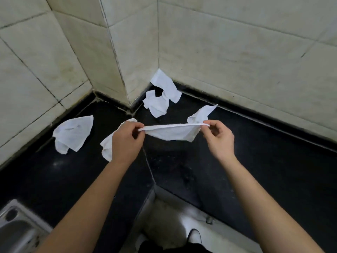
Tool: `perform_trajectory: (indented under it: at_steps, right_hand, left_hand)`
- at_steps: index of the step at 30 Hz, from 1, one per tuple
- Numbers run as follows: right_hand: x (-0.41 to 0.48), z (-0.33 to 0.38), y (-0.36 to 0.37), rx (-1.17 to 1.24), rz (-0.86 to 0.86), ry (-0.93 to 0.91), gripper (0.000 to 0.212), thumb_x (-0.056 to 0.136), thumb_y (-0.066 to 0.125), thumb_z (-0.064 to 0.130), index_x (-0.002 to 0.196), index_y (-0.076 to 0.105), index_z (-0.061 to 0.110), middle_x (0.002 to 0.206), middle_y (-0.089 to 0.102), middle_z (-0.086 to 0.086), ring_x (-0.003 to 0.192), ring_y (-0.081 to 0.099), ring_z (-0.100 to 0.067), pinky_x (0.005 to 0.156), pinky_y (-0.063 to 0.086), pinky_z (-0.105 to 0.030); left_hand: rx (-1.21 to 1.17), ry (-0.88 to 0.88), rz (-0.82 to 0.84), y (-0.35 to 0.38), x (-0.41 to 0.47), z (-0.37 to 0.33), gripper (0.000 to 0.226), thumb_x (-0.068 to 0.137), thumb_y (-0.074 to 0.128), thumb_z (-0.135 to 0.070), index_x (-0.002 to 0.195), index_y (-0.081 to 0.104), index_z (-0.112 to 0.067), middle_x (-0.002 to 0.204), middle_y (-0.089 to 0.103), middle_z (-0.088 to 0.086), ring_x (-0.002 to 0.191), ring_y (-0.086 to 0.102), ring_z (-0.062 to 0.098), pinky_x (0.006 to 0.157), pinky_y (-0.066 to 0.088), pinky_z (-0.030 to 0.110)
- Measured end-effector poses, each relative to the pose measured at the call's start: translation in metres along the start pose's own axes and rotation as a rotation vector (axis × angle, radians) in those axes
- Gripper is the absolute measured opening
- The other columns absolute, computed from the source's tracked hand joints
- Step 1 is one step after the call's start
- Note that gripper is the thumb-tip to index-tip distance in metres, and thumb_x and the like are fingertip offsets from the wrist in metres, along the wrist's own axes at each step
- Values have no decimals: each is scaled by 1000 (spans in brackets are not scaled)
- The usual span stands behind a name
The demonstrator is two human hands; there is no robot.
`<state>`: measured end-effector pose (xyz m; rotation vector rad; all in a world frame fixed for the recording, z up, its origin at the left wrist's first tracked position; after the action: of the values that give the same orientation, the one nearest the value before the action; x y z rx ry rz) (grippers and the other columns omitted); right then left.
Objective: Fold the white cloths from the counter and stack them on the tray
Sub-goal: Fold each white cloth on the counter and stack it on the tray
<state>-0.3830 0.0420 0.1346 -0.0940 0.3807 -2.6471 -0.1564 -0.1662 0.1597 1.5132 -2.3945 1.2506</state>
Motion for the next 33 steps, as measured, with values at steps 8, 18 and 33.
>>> perform_trajectory:
  at_steps: [8, 18, 33]
  right_hand:
    - [-86, -121, 25, -664, 477, -106, 11, 92, 66, 26, 101, 72, 29, 98, 63, 8, 85, 64, -14, 77, 50, -29]
    - [-142, -178, 27, -963, 937, -63, 16, 97, 55, 33, 104, 70, 30, 110, 57, 5, 87, 61, -15, 79, 52, -28]
    - [-38, -176, 56, -267, 295, 466, 10, 85, 77, 20, 88, 72, 29, 86, 74, 5, 84, 68, -10, 88, 54, -23]
  left_hand:
    - [286, 14, 528, 45, -136, 74, 22, 70, 75, 5, 85, 71, -10, 85, 66, 2, 77, 65, 22, 64, 50, 29]
    - [407, -77, 1051, 55, -227, 113, 27, 98, 53, -39, 117, 70, -32, 113, 59, -9, 107, 53, 10, 84, 43, 23]
    - [-251, -967, 356, 71, -137, 166, 14, 85, 75, -13, 97, 68, -14, 97, 70, 7, 91, 67, 21, 82, 56, 38]
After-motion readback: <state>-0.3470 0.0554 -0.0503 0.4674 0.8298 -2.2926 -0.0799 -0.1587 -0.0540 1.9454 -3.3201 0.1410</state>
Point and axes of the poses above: each hand's wrist, its own x-axis towards the middle knuckle, its own y-axis out of the palm, z = x × y, the point moved 7 cm from there along x, towards the middle knuckle
